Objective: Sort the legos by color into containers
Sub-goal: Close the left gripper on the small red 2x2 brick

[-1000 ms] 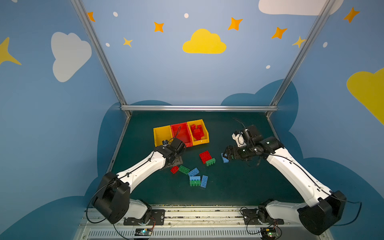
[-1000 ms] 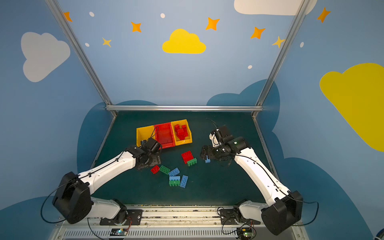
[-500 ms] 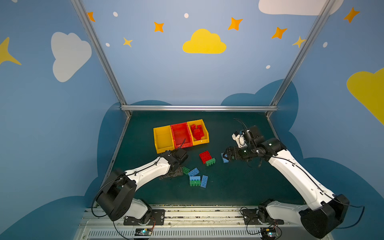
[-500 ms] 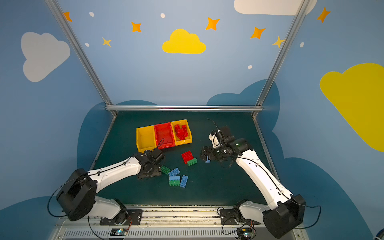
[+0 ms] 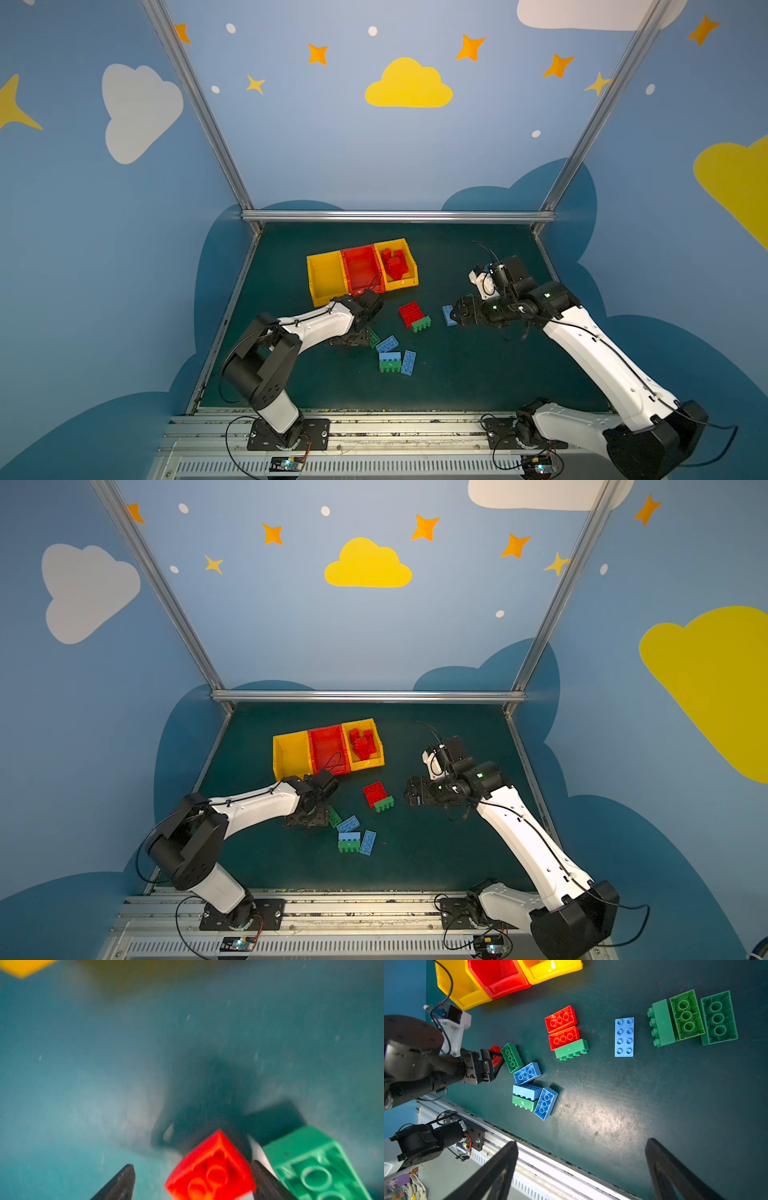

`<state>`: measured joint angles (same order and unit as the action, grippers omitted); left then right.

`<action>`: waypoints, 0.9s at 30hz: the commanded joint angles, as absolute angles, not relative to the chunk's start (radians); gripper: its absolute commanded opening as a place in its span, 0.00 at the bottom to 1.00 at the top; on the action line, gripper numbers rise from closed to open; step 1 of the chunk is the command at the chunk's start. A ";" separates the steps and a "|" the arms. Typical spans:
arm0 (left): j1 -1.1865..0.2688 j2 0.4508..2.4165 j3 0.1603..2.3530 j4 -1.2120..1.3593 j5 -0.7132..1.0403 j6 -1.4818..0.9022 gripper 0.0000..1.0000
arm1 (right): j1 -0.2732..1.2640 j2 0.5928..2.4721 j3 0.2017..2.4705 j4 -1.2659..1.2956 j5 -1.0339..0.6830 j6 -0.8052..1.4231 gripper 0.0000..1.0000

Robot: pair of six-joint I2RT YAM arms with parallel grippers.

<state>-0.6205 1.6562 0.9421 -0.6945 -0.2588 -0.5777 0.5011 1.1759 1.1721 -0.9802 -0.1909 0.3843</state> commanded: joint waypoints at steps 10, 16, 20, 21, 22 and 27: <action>-0.573 1.716 0.951 -0.628 -0.189 -0.478 0.72 | 0.500 1.194 1.196 -1.011 -0.155 0.376 0.94; -0.575 1.724 0.940 -0.620 -0.150 -0.509 0.63 | 0.501 1.221 1.209 -1.003 -0.155 0.377 0.94; -0.576 1.708 0.917 -0.619 -0.133 -0.534 0.55 | 0.501 1.234 1.215 -0.999 -0.157 0.376 0.94; -0.577 1.708 0.912 -0.617 -0.129 -0.539 0.53 | 0.501 1.238 1.214 -0.997 -0.159 0.378 0.94; -0.577 1.706 0.906 -0.616 -0.125 -0.545 0.52 | 0.501 1.241 1.215 -0.995 -0.163 0.379 0.94; -0.580 1.700 0.880 -0.609 -0.108 -0.566 0.48 | 0.500 1.252 1.215 -0.982 -0.175 0.390 0.94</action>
